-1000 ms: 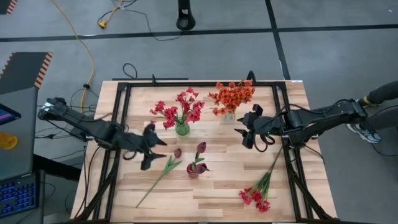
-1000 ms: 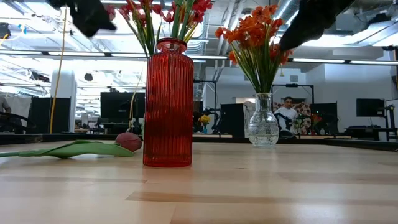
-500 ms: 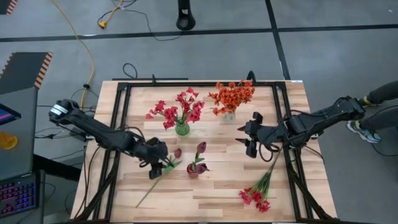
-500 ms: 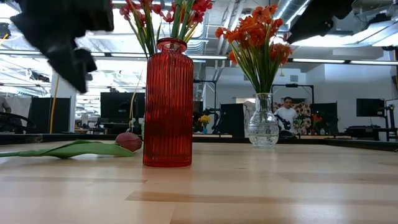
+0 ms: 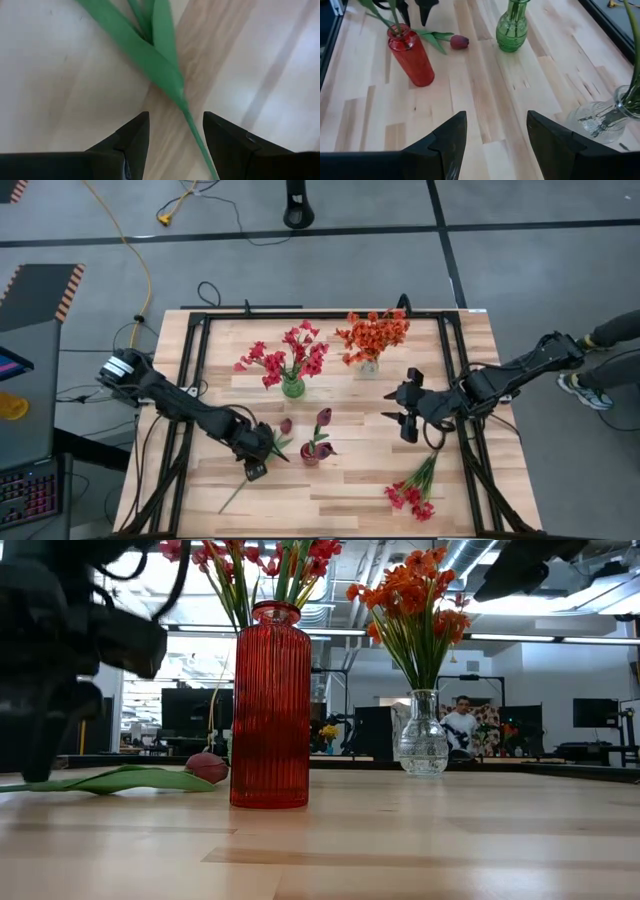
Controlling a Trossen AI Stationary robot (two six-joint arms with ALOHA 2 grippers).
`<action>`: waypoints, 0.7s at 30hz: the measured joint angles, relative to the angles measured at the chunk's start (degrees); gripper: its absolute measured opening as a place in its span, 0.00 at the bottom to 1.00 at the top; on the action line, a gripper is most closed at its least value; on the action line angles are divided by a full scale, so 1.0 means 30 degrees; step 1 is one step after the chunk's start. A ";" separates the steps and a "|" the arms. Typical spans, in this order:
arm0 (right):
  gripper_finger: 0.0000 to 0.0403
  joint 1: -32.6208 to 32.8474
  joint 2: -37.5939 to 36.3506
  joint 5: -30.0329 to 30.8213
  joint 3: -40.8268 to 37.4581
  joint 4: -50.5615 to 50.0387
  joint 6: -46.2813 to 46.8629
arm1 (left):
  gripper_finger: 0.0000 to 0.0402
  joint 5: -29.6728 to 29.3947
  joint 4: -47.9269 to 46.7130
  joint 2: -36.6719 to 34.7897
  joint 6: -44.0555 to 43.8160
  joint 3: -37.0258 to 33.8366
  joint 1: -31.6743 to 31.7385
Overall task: Sort flowers into vase by color
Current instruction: Put the red flower into the red vase
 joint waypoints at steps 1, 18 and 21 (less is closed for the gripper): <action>0.58 0.0068 0.0000 0.0000 -0.0007 -0.0003 0.0000 | 0.43 0.0002 0.0133 0.0246 -0.0113 0.0000 0.0007; 0.58 0.0674 0.0001 0.0000 -0.0014 -0.0089 0.0000 | 0.43 -0.1966 0.0856 0.1223 -0.4452 0.0354 0.0109; 0.58 0.0674 0.0003 0.0000 -0.0014 -0.0089 0.0000 | 0.41 -0.2341 0.0841 0.1233 -0.5242 0.0364 0.0109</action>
